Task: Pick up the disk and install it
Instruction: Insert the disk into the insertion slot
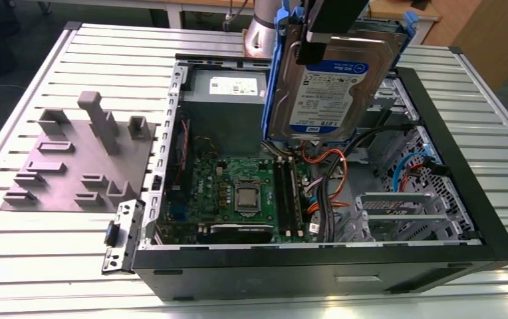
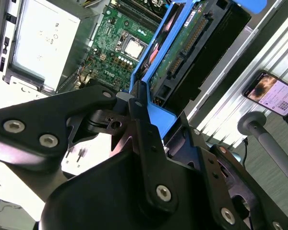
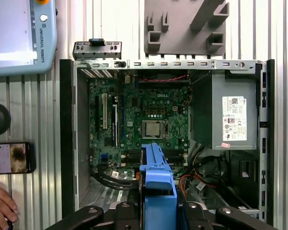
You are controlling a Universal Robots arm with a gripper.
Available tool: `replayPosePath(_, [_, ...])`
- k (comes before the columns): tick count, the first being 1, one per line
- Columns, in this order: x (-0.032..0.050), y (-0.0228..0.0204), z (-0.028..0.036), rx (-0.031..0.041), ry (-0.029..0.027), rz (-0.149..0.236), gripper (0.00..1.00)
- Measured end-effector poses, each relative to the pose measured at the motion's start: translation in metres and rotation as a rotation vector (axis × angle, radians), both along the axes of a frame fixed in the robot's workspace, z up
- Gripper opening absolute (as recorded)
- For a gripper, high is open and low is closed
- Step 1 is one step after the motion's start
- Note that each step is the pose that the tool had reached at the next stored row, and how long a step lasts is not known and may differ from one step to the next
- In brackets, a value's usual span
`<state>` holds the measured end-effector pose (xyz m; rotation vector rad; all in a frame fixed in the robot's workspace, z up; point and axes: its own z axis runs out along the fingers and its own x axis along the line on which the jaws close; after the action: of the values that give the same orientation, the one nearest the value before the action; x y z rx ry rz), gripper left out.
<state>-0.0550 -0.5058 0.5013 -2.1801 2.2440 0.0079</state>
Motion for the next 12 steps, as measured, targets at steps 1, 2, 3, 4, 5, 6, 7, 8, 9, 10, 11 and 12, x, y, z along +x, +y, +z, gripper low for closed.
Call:
replayPosePath(1, [0.0,-0.0002,0.0001,-0.0001,0.0,0.0,0.36])
replayPosePath(2, [0.0001,-0.0008,0.0,0.0,0.0,0.0,0.36])
replayPosePath(3, [0.0001,-0.0018,0.0,0.0,0.0,0.0,0.36])
replayPosePath(4, [0.0,-0.0031,-0.0001,0.0,0.0,0.0,0.36])
replayPosePath(5, [0.0,-0.0047,0.0,-0.0001,0.0,0.0,0.36])
replayPosePath(6, [0.0,-0.0062,-0.0001,-0.0001,0.0,0.0,0.36])
replayPosePath(7, [0.0,-0.0075,-0.0001,-0.0001,0.0,0.0,0.36])
replayPosePath(8, [-0.0001,-0.0081,-0.0001,-0.0001,0.0,0.0,0.36])
replayPosePath(9, [-0.0001,-0.0083,-0.0001,0.0,0.0,0.0,0.36])
replayPosePath(10, [-0.0001,-0.0083,-0.0001,-0.0001,0.0,0.0,0.36])
replayPosePath(11, [0.0,-0.0083,-0.0001,-0.0001,0.0,0.0,0.36])
replayPosePath(12, [0.0,-0.0083,-0.0001,-0.0001,0.0,0.0,0.36])
